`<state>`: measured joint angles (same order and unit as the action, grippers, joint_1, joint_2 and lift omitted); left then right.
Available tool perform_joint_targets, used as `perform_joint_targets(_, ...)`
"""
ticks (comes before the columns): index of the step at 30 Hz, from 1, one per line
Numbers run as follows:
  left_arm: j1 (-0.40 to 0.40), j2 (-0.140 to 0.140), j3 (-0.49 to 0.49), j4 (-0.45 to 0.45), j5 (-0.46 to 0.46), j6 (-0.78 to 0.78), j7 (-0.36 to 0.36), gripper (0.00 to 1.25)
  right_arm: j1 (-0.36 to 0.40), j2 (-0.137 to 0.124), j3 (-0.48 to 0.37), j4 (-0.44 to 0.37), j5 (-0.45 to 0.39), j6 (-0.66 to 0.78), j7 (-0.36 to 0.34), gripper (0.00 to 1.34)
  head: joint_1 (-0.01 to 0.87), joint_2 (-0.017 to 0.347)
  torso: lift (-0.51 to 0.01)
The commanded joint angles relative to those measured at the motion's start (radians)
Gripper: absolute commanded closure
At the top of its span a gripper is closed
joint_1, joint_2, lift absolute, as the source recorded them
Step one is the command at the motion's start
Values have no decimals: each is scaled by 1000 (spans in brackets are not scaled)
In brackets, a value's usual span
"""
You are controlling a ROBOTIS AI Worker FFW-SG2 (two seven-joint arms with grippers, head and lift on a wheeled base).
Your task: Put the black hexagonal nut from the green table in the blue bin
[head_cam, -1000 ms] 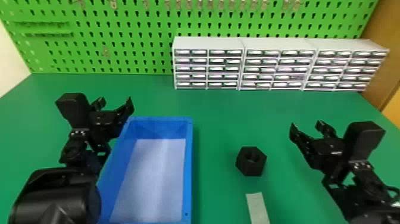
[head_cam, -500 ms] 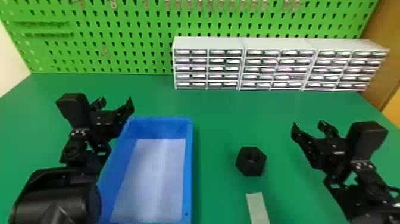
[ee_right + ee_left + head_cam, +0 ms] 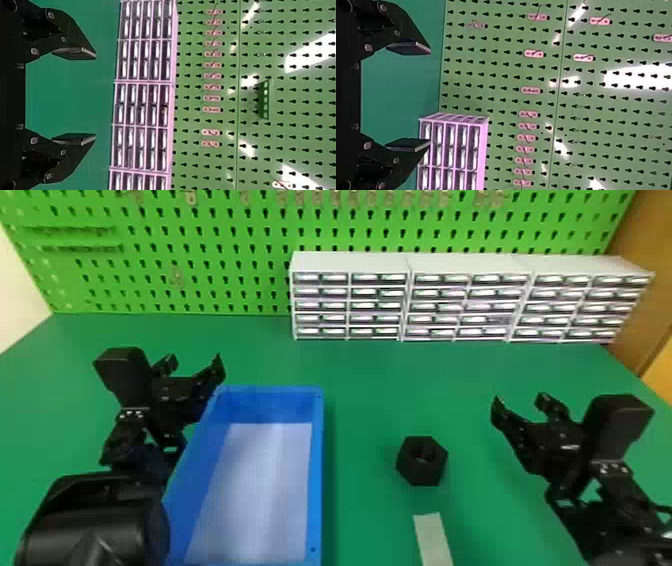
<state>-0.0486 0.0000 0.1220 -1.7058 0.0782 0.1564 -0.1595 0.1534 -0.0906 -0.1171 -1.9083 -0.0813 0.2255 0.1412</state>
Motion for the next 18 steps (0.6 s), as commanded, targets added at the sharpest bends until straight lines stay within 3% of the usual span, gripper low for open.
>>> perform_joint_targets(1, -1, -3, 2, 0, 0, 0, 0, 433, 0, 0, -3, 0, 0, 0, 0, 530, 686, 51, -97)
perform_joint_targets(9, -1, -3, 4, 0, 0, 0, 0, 433, -26, -1, -23, -14, -11, 28, 1, 532, 686, 51, -97)
perform_joint_targets(18, -2, -3, 4, 0, -3, 0, 0, 433, -123, -37, -73, -51, -140, 184, 1, 532, 686, 51, -97)
